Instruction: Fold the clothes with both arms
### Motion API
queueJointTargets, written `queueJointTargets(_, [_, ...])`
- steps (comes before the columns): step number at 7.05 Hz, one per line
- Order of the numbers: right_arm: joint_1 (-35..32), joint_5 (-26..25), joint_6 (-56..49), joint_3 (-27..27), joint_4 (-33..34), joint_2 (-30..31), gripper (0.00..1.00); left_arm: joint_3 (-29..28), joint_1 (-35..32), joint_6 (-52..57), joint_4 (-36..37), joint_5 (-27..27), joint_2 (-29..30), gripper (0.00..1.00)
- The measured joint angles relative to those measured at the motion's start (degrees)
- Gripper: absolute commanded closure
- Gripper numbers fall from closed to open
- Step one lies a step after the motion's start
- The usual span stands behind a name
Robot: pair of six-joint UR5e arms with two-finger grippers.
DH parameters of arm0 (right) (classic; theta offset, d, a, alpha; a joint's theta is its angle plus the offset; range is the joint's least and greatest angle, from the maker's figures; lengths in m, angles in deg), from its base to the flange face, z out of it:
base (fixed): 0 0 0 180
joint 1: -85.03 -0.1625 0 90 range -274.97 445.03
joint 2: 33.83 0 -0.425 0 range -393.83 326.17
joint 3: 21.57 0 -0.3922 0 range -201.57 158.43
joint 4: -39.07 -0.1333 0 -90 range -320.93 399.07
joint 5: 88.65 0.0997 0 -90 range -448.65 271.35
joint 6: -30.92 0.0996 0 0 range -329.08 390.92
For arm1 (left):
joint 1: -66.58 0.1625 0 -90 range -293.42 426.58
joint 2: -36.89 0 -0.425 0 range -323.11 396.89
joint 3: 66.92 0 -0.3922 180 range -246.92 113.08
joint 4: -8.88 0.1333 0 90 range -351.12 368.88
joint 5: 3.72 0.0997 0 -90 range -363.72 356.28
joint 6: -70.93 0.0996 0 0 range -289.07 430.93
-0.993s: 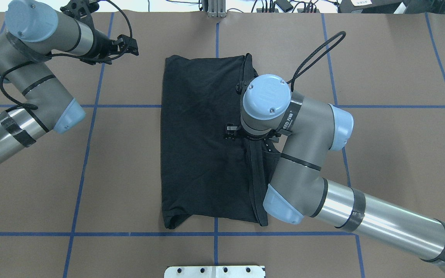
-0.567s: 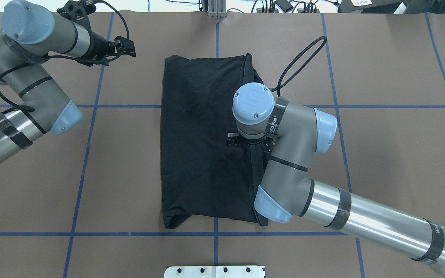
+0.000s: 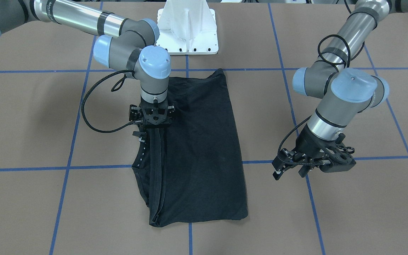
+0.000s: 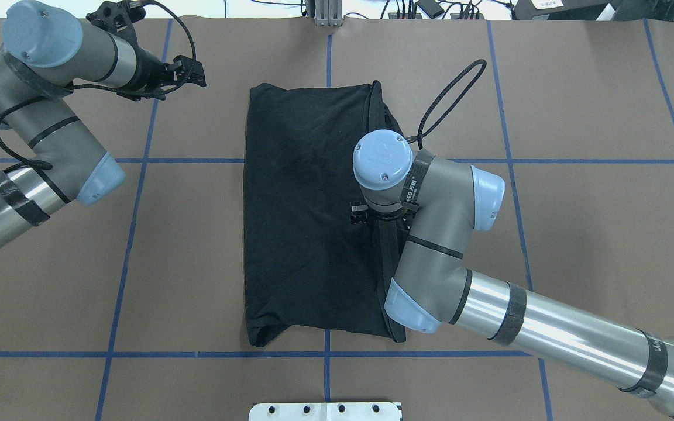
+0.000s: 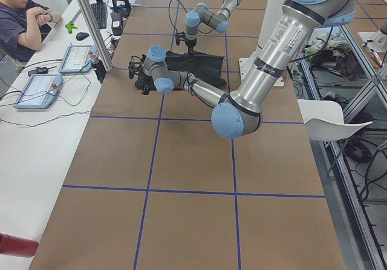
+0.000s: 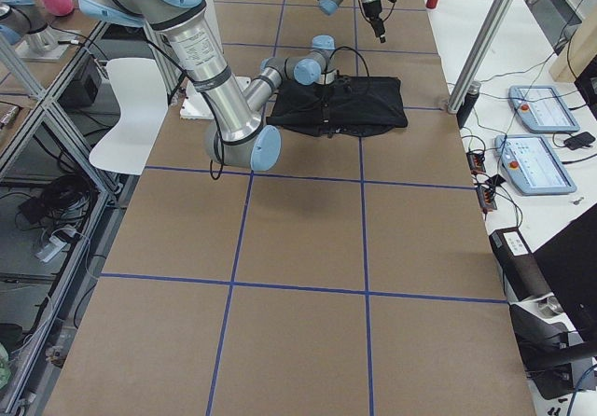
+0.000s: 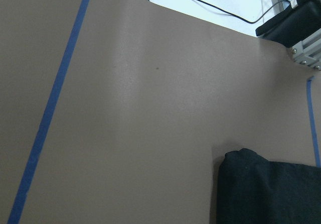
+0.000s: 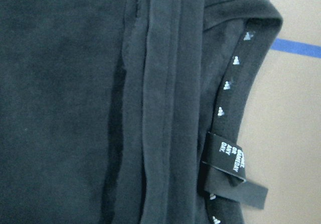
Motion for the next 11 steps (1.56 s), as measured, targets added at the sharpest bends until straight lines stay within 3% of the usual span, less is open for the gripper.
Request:
queueJointTargets(6, [-5.05, 0.90, -9.23, -1.01, 3.45, 2.75, 0.00, 1.43, 0.14, -0.52, 0.09, 0.09, 0.01, 0.00])
queueJointTargets(9, [-7.22, 1.34, -13.04, -7.09, 4.31, 9.70, 0.00, 1.49, 0.22, -0.51, 0.16, 0.10, -0.02, 0.00])
queueJointTargets(11, [-7.58, 3.49, -12.94, -9.88, 4.32, 10.09, 0.00, 1.46, 0.23, -0.43, 0.17, 0.08, -0.04, 0.00])
